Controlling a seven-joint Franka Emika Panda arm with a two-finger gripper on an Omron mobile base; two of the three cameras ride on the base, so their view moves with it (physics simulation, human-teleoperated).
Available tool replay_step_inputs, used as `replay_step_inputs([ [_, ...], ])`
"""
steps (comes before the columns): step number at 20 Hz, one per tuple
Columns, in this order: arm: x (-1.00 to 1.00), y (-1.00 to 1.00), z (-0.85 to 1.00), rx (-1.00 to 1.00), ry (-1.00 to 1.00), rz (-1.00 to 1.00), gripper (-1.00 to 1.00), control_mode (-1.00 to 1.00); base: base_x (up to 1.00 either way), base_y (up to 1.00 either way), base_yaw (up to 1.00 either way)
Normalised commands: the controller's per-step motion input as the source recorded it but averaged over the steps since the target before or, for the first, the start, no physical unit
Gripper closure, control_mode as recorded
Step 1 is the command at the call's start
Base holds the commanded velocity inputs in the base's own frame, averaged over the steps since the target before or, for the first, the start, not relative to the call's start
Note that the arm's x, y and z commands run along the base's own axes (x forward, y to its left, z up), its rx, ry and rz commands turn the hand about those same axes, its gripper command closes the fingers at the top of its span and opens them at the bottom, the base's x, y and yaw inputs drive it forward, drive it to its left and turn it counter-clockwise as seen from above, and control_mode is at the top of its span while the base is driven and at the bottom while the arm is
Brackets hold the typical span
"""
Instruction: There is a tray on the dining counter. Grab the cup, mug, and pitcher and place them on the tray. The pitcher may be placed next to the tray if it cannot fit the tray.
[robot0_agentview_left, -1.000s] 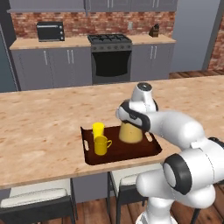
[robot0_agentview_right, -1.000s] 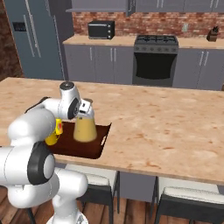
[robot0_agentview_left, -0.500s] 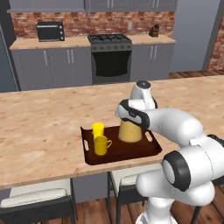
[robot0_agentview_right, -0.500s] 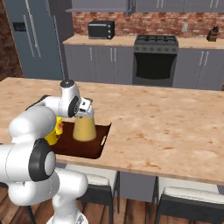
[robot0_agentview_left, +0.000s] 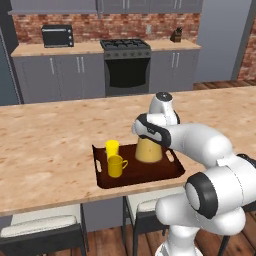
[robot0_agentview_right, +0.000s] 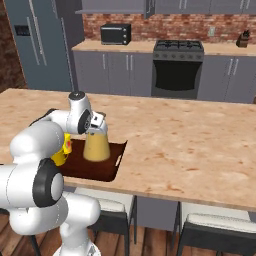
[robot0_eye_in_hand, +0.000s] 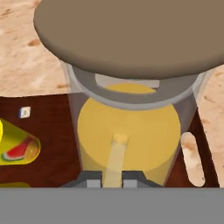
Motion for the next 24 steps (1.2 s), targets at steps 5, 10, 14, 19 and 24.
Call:
replay_step_inputs([
  [5,0.00,0.00,0.00,0.00,0.00,0.00,-1.00,-1.00,0.00,0.00,0.00],
  [10,0.00,0.00,0.00,0.00,0.00,0.00,-1.00,-1.00,0.00,0.00,0.00],
  [14,0.00,0.00,0.00,0.00,0.00,0.00,-1.00,-1.00,0.00,0.00,0.00],
  [19,0.00,0.00,-0.01,0.00,0.00,0.00,-1.00,-1.00,0.00,0.00,0.00],
  [24,-0.04,0.04,-0.11,-0.02,-0.02,0.00,-1.00,-1.00,0.00,0.00,0.00],
])
